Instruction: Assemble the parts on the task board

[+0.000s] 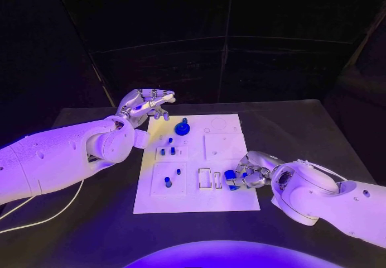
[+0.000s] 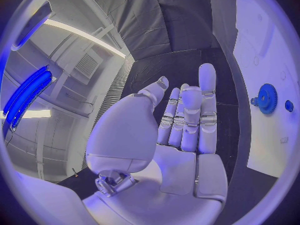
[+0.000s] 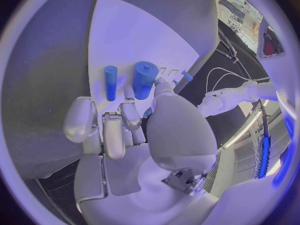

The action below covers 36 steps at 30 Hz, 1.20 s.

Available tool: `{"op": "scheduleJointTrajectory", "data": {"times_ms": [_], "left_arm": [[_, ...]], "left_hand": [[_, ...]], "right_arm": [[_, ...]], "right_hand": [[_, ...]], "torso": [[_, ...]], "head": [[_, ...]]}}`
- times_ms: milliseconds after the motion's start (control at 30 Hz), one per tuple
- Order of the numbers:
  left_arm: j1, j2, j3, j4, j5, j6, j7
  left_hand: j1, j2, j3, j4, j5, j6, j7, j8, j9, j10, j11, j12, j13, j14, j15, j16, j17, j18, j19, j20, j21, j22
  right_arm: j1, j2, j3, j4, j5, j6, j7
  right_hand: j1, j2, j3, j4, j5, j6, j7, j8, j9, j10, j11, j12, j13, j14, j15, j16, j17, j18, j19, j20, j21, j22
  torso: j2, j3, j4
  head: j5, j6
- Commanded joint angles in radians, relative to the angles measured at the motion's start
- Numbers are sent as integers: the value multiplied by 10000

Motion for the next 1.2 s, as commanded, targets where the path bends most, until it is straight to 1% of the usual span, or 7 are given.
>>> {"op": "scheduleJointTrajectory", "data": {"times_ms": [33,300,433,700,800,967,1200], "left_arm": [[16,-13,8,30,16,113,67],[16,-46,8,51,16,109,75],[16,-68,8,59,16,107,78],[16,-109,8,88,16,112,88],[16,-107,8,88,16,113,87],[16,-92,8,87,16,114,88],[17,-85,8,87,16,112,83]], "left_hand": [[55,80,-55,5,-15,-57,-13,59,2,-74,20,65,-5,-60,14,51,-13,198,-15,69,-42,-17],[55,80,-55,5,-15,-57,-13,59,2,-74,20,65,-5,-60,14,51,-13,198,-15,69,-42,-17],[55,80,-55,5,-15,-57,-13,59,2,-74,20,65,-5,-60,14,51,-13,198,-15,69,-42,-17],[57,86,-63,5,-14,-58,-13,63,2,-82,19,72,-5,-60,14,59,-6,199,-14,70,-45,-20],[57,86,-63,5,-14,-58,-13,63,2,-82,19,72,-5,-60,14,59,-6,199,-14,70,-45,-20],[61,91,-64,4,-13,-58,-14,65,2,-84,18,75,-5,-61,13,61,-6,199,-14,70,-46,-21],[95,110,-62,-14,-12,-59,-19,72,3,-98,14,90,-4,-68,11,64,-18,201,-11,69,-51,-26]], "right_arm": [[-69,97,-33,-149,29,325,-110],[-187,277,-33,-325,259,275,-142],[-207,252,-32,-301,285,-195,-149],[-219,114,-30,24,483,-1302,278],[-218,25,-28,269,569,-1824,511],[-215,-58,-24,585,707,-2536,875],[-212,93,-21,642,936,-2660,1011]], "right_hand": [[-19,139,-59,-5,-55,-76,-9,33,-34,54,-7,82,39,641,-5,67,266,-139,65,-18,69,27],[175,407,-52,-34,102,-48,-38,209,-10,110,-34,141,176,653,-24,103,362,-153,87,-32,129,117],[306,652,-55,-42,519,101,-105,397,38,290,-91,299,443,672,-66,151,492,-174,136,-64,217,253],[601,849,-80,-88,952,190,-162,516,76,551,-153,501,816,703,-121,219,681,-225,241,-122,391,528],[642,862,-98,-88,1042,218,-173,530,83,594,-163,533,879,707,-129,229,708,-231,255,-130,415,563],[654,862,-101,-91,1054,223,-175,532,84,577,-166,510,849,709,-130,234,722,-234,260,-132,424,580],[678,851,-111,-101,1062,228,-178,533,86,581,-170,507,853,708,-133,233,718,-236,264,-135,432,591]], "torso": [[3,-6,-5],[-2,-7,-6],[-11,-6,-17],[-25,-23,-37],[-32,-12,-24],[-37,-38,30],[-69,-25,92]], "head": [[-3,-15],[-16,-41],[3,-53],[-37,-26],[-67,-11],[-103,32],[-39,-4]]}}
